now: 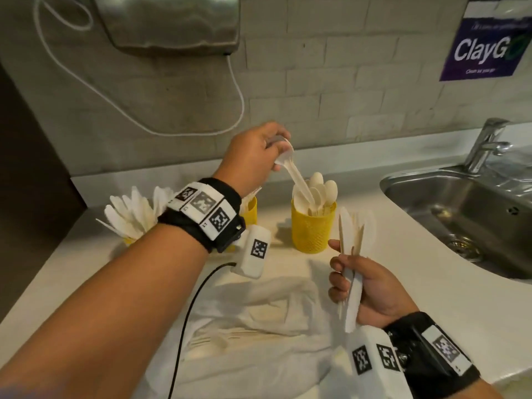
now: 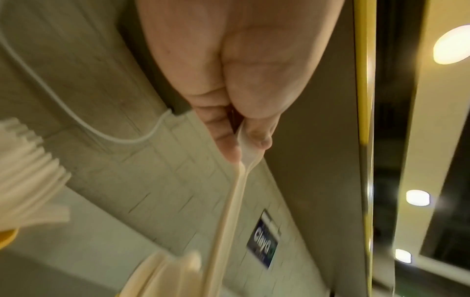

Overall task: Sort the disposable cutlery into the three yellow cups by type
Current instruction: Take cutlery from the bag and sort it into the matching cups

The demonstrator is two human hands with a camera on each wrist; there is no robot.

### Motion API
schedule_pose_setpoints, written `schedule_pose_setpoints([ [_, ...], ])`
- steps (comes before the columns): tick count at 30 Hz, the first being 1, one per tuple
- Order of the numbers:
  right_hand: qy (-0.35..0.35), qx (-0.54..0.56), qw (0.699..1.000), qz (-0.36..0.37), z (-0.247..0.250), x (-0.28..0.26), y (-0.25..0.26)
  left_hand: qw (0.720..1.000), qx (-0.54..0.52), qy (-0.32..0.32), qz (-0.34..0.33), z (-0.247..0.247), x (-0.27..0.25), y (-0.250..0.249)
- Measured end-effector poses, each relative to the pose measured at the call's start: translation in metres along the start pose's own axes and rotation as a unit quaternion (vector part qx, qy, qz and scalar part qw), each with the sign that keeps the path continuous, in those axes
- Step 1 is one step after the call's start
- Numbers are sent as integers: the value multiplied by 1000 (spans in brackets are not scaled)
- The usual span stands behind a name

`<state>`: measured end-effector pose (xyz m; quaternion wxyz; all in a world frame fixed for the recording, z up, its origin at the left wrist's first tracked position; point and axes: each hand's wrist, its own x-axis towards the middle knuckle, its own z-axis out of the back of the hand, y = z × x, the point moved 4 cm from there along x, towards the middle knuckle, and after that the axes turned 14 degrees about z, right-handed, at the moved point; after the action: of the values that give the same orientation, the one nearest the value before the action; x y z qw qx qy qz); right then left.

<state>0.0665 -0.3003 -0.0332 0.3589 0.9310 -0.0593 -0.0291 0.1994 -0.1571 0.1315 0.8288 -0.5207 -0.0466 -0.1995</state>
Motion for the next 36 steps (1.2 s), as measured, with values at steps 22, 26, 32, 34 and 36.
schedule_pose_setpoints([
  [22, 130, 10, 986, -99, -45, -7, -29, 923, -197, 278, 178, -50, -74, 46],
  [26, 123, -44, 984, -120, -52, -5, -46, 966, -147, 135, 165, -11, -72, 65],
  [32, 89, -55, 987, -122, -53, -4, -51, 974, -168, -141, 50, 82, -42, 45],
  [34, 71, -52, 990, -110, -51, -3, -46, 976, -108, -191, 7, 95, -28, 39],
  [36, 68, -39, 992, -99, -50, -4, -41, 980, -25, -198, -10, 87, -17, 37],
])
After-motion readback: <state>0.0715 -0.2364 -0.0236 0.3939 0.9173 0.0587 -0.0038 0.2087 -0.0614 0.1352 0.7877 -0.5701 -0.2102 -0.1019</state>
